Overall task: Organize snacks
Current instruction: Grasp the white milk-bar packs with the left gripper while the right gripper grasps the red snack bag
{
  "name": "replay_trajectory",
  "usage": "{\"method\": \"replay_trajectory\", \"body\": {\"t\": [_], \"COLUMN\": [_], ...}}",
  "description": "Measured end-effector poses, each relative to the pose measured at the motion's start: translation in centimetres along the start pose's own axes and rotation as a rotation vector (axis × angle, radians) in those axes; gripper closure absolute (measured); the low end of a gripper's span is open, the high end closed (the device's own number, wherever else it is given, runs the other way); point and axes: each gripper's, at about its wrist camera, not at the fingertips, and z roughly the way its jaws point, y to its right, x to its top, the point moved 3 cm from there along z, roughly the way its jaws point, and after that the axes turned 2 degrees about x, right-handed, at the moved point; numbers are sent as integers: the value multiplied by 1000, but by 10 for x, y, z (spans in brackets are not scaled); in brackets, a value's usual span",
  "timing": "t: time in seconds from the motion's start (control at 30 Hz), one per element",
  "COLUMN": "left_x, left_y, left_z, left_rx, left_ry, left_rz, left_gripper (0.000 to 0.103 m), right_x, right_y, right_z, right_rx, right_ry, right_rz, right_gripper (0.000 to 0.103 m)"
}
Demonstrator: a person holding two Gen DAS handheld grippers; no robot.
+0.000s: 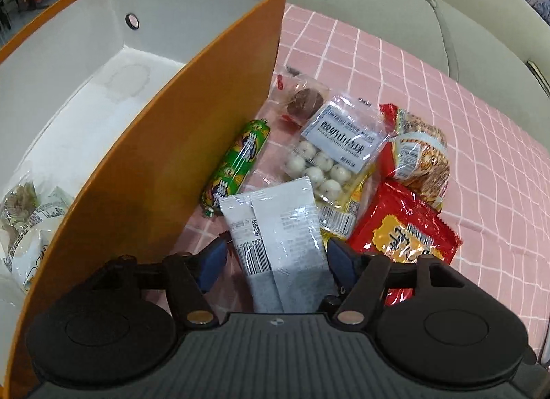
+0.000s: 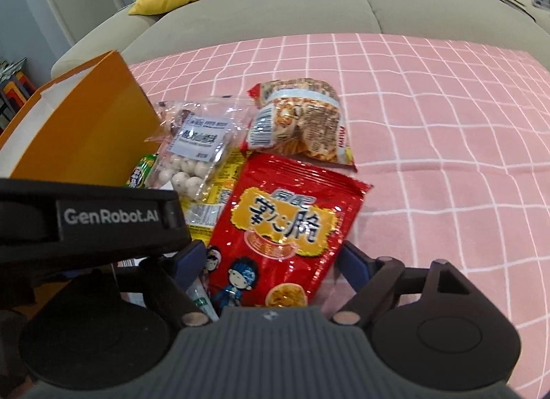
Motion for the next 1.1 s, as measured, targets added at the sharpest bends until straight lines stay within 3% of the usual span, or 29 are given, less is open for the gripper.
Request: {"method": "replay_trajectory", "body": {"t": [0.1, 0.23, 0.3, 0.57, 0.87, 1.1], "left_x": [-2, -5, -6, -13, -24, -20], "left_y": [-5, -9, -12, -15, -17, -30], "left_z": [1, 1, 0, -14, -55, -99], "left_rx": [-21, -65, -86, -143, -193, -295], "left_ry": [-20, -14, -9, 17, 85, 92], "left_rz": [-3, 7, 4, 41, 139, 153], "left_gripper": [36, 39, 42, 46, 47, 47], "right_x": [-3, -6, -7, -10, -21, -23], "right_y": [-4, 0, 4, 11, -1, -5], "right_z": [-3, -14, -23, -48, -81, -118], "right_rx": [2, -1, 7, -14, -27, -22], "right_ry": [5, 15, 38, 41, 60, 112], "right_rz": [-32, -26, -19, -30, -89, -82], "right_gripper": [37, 48, 62, 78, 82, 81]}}
